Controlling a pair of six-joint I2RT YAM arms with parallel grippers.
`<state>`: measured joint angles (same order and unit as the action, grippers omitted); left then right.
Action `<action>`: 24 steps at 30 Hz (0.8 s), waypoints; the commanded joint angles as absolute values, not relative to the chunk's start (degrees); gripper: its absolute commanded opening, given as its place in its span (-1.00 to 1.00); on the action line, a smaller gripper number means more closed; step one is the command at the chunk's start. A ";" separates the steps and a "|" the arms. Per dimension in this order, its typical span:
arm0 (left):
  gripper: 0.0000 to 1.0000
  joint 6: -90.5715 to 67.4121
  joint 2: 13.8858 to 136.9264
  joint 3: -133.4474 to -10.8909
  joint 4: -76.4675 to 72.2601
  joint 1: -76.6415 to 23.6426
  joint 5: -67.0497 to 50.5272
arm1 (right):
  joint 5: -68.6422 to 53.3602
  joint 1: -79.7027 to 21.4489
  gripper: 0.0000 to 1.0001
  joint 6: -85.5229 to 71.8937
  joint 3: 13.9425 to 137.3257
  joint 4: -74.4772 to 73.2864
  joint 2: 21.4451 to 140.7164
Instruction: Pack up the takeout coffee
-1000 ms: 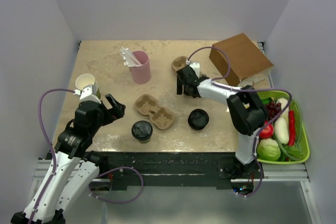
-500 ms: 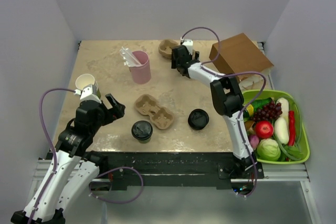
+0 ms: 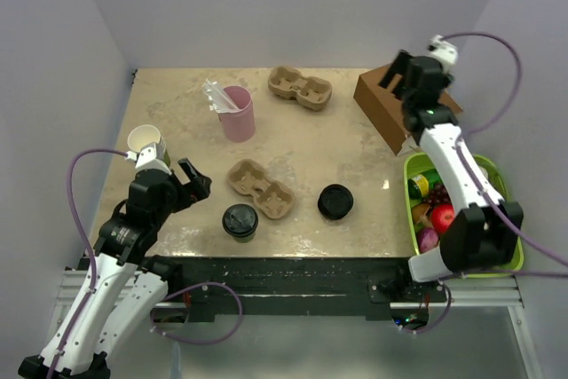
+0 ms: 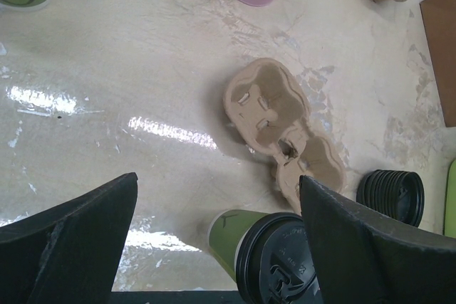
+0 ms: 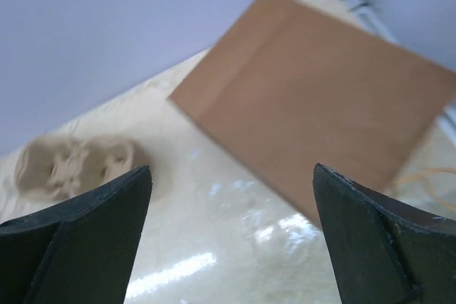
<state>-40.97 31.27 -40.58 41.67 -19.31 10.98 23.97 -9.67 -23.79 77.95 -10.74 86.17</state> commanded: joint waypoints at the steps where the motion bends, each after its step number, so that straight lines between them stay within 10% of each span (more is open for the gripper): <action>1: 0.99 -41.13 31.29 -41.40 40.60 -19.42 11.43 | 15.22 -2.03 0.96 -31.81 67.16 -15.73 81.31; 16: 0.99 -40.61 31.29 -41.48 40.60 -19.42 10.90 | 7.04 6.77 0.89 -40.78 60.99 -3.08 89.11; 21: 0.99 -40.69 31.20 -41.49 40.69 -19.42 11.16 | 5.01 6.77 0.69 -43.06 61.79 -0.27 92.37; 24: 0.99 -40.69 31.38 -41.48 40.52 -19.42 11.08 | 6.24 6.86 0.17 -43.94 58.64 5.52 90.89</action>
